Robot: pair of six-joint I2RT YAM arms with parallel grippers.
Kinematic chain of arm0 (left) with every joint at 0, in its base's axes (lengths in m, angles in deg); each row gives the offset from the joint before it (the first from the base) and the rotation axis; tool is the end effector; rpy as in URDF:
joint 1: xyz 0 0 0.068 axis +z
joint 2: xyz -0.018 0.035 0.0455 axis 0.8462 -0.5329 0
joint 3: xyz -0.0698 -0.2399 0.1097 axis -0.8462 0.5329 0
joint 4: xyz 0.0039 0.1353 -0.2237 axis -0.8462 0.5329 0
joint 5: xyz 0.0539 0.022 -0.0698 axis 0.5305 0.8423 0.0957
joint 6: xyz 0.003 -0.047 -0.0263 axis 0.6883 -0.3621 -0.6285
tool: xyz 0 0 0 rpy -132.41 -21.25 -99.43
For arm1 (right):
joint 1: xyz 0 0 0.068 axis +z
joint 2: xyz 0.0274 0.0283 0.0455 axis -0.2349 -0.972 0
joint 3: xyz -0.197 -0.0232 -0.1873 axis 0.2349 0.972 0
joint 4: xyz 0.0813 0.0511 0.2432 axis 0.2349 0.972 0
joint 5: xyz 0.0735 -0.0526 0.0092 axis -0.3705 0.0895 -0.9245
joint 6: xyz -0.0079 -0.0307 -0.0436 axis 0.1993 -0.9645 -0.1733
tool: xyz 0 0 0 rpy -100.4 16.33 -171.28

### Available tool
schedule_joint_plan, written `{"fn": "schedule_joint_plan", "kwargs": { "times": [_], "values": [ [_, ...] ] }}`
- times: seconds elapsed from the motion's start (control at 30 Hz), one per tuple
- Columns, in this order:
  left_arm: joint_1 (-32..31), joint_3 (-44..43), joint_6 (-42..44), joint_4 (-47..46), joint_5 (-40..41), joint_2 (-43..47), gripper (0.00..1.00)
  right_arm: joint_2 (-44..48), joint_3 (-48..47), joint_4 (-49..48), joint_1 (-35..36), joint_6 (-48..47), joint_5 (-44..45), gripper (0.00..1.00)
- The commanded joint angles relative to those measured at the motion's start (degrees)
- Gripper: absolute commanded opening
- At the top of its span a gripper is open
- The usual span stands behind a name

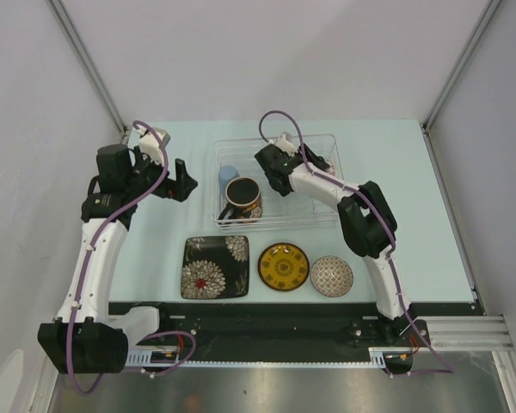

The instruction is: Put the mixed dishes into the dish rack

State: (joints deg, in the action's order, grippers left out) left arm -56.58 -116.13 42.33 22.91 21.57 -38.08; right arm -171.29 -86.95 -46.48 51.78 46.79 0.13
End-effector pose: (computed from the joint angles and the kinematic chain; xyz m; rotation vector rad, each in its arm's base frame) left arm 0.2335 -0.0124 0.3641 0.4178 1.9970 -0.4356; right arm 0.3880 0.2649 0.2059 -0.4892 2.1072 -1.1058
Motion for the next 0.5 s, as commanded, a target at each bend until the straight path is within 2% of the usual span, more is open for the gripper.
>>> {"fn": "schedule_joint_plan", "kwargs": {
  "times": [0.0, 0.17, 0.23, 0.33, 0.47],
  "values": [
    [0.5, -1.0, -0.6, -1.9, -2.3, 0.1, 1.0, 1.6, 0.7, 1.5, 0.9, 2.9, -1.0, 0.66],
    [0.5, -1.2, -0.7, -1.8, -2.3, 0.4, 0.99, 5.6, 0.0, 2.4, 1.0, 2.2, -0.5, 0.71],
    [0.5, -1.1, -0.7, -1.7, -2.3, 0.3, 1.0, 7.0, -0.5, 3.3, 1.1, 2.1, 0.3, 0.78],
    [0.5, -1.2, -0.8, -1.8, -2.3, 0.4, 1.0, 11.2, -1.5, 5.7, 1.4, 2.5, 0.5, 0.83],
    [0.5, -1.1, -1.0, -2.1, -2.4, 0.3, 1.0, 18.3, -1.5, 11.6, 2.0, 7.8, -2.8, 0.88]
  ]
}}
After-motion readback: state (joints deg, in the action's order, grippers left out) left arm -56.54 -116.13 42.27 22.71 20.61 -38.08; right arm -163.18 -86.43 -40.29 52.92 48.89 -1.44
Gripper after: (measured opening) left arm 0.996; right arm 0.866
